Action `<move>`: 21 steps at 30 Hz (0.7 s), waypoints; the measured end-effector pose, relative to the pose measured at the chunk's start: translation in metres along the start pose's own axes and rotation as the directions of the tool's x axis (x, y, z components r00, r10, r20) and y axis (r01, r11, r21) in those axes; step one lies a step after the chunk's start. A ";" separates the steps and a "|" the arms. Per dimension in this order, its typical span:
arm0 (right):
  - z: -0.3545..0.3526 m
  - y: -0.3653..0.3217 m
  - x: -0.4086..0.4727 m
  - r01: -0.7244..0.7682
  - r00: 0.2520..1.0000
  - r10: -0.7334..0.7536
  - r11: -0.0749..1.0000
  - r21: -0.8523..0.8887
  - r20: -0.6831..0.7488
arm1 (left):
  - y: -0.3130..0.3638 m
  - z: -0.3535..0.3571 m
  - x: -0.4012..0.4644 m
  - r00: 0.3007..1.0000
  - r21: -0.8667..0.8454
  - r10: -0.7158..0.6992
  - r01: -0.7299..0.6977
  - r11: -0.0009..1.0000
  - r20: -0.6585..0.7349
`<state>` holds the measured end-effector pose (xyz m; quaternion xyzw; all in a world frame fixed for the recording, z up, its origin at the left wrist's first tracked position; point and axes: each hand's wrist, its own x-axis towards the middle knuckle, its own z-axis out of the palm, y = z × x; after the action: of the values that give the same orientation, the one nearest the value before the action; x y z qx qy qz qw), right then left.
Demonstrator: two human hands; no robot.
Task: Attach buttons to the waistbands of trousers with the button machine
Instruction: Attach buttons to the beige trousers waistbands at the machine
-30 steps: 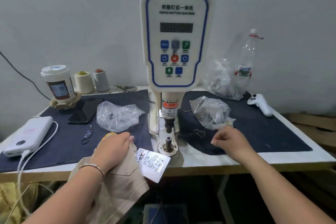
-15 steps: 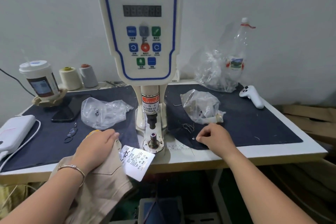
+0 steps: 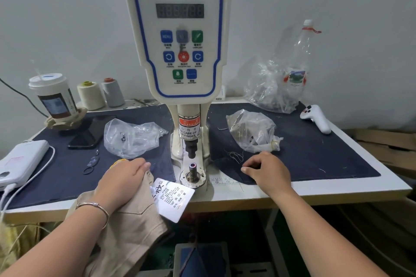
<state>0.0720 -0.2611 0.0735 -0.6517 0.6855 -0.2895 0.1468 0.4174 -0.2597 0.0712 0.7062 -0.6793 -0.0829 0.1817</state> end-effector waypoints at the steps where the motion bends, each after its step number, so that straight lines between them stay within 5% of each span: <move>1: 0.000 -0.001 0.000 0.001 1.000 -0.001 1.000 -0.009 -0.005 | 0.000 0.000 0.000 1.000 0.001 0.001 -0.001 1.000 -0.001; 5: -0.002 -0.005 -0.002 -0.002 1.000 0.003 1.000 0.016 -0.024 | 0.000 -0.001 -0.001 1.000 0.002 -0.003 0.003 1.000 -0.002; 12: -0.002 -0.071 -0.024 0.273 0.962 -0.242 0.844 0.462 -0.126 | 0.002 -0.002 -0.002 1.000 0.002 0.011 -0.011 1.000 -0.007; 21: 0.012 -0.095 -0.028 0.298 0.942 -0.335 0.836 0.460 -0.001 | 0.002 -0.001 -0.002 1.000 0.011 0.013 -0.013 1.000 -0.013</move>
<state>0.1588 -0.2346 0.1154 -0.7143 0.4754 -0.4357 0.2720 0.4160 -0.2576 0.0730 0.7033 -0.6830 -0.0733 0.1829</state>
